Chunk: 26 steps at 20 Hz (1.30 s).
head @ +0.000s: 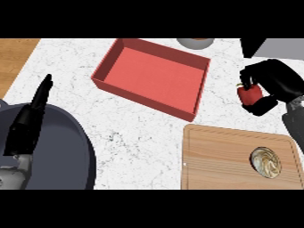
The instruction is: Pick the bell pepper from the cutting board and place it in the cardboard box
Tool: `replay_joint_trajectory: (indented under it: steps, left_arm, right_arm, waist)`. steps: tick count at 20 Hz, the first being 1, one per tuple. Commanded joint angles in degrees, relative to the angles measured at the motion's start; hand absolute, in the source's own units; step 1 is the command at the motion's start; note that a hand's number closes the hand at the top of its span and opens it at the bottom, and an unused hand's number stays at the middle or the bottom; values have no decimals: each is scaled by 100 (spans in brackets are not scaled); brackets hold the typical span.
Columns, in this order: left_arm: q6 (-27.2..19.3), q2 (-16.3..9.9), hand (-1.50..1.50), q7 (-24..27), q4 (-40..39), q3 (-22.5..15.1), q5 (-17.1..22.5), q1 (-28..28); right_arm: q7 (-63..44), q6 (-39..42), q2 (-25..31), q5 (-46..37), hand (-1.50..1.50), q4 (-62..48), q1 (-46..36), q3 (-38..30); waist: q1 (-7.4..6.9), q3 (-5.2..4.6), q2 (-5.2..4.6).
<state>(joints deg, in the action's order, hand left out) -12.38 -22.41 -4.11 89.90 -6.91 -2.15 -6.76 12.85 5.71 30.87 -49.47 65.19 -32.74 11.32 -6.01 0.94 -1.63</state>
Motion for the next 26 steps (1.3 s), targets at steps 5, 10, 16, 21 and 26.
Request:
replay_joint_trajectory:
  steps: [5,10,16,21,26]
  left_arm:
    - [104,215,0,-116,-247,-223,42,249]
    - [160,167,0,-67,-299,-63,151,270]
    - [6,284,0,-144,-195,-140,1,424]
    - [-36,392,0,-57,-267,-254,-75,546]
    - [-125,457,0,12,-271,-276,-132,559]
  right_arm:
    - [1669,433,-536,1412,150,-1372,-1399,-865]
    - [2461,1107,-658,2002,150,-2088,-2148,-1199]
    - [2594,1372,-998,2063,150,-2860,-3055,-1281]
    - [1944,1143,-1494,1822,150,-3229,-3712,-1156]
    - [1344,899,-2024,1697,150,-3621,-4355,-1137]
  waist:
    - [86,-76,-5]
    - [192,-87,32]
    - [315,-91,83]
    - [344,-98,91]
    - [327,-103,85]
